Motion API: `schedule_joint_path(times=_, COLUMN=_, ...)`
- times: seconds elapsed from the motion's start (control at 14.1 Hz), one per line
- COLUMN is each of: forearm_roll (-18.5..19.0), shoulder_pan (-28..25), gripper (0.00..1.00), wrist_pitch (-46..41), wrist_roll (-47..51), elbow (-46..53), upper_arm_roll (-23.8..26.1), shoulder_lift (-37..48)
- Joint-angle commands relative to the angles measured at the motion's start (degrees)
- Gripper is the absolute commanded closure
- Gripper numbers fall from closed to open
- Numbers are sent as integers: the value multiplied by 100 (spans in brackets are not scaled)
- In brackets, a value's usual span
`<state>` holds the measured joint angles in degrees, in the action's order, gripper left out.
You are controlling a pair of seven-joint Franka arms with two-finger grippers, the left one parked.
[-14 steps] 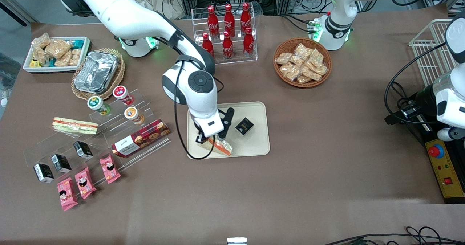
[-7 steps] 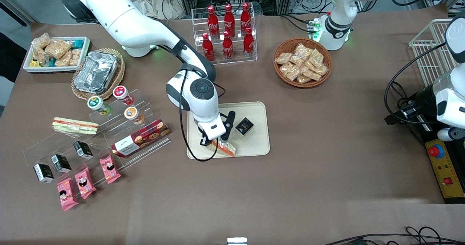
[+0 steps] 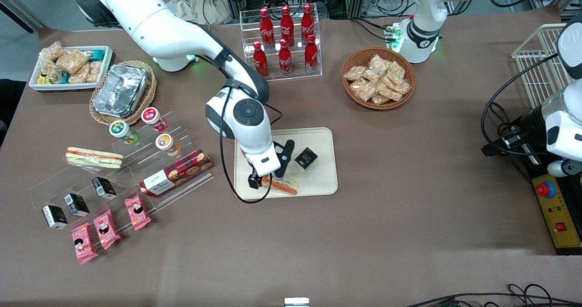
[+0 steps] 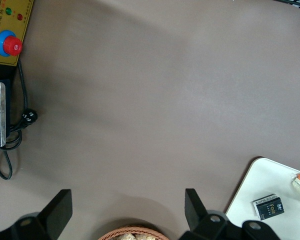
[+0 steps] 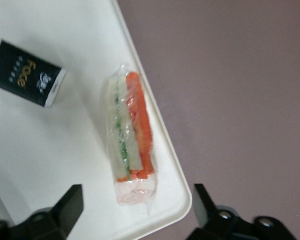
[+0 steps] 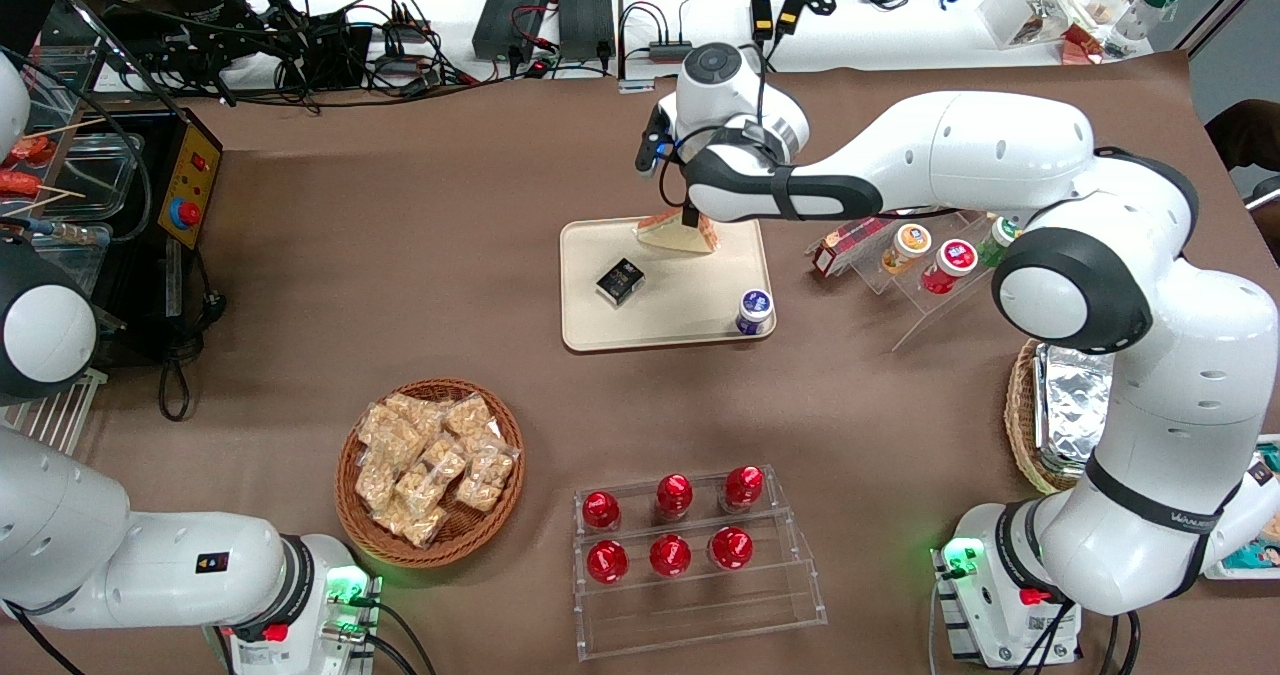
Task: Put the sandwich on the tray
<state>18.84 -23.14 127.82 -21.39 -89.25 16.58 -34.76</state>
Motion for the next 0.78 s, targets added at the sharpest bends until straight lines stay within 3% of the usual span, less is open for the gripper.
schedule_joint_path(times=0.0, forearm_roll=-197, shoulder_pan=169, gripper=0, wrist_pitch=-160, wrist_roll=353, elbow=-39, upper_arm_roll=-31, shoulder_lift=574)
schedule_joint_path(times=0.28, forearm_roll=-293, shoulder_pan=503, gripper=0, wrist_pitch=-1046, wrist_roll=1486, elbow=-39, upper_arm_roll=-32, shoulder_lift=1295)
schedule_joint_path(times=0.5, forearm_roll=-968, shoulder_pan=776, gripper=0, wrist_pitch=-1373, wrist_roll=2330, elbow=-39, upper_arm_roll=-189, shoulder_lift=1796)
schedule_joint_path(times=0.71, forearm_roll=-1347, shoulder_pan=794, gripper=0, wrist_pitch=-1706, wrist_roll=2964, elbow=-39, upper_arm_roll=-698, shoulder_lift=2192)
